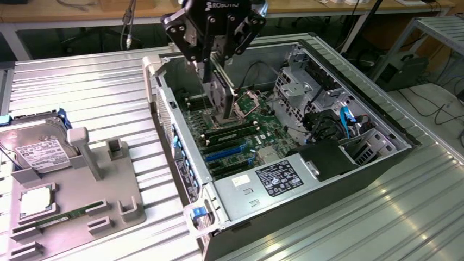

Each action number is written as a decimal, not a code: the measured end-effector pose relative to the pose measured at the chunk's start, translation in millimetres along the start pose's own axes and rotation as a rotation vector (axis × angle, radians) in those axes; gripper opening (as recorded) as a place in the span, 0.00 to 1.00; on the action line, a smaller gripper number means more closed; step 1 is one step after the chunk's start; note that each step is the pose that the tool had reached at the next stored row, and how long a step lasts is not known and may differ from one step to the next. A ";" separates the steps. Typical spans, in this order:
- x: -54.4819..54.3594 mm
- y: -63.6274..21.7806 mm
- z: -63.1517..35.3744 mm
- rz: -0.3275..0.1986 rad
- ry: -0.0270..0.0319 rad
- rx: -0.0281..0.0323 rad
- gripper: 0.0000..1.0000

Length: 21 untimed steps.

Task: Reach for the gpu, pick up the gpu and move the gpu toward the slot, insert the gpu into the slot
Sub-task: 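Pick up the gpu and move the gpu toward the slot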

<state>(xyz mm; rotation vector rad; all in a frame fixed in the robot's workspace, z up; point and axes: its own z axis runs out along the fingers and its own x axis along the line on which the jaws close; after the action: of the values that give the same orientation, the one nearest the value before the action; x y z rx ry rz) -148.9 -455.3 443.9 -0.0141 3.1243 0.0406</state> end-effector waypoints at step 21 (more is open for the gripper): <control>-96.8 5.1 2.5 0.000 0.0000 0.0000 0.27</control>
<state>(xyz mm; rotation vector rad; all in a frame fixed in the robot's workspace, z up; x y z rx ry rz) -52.2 -449.3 443.1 -0.0139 3.1243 0.0406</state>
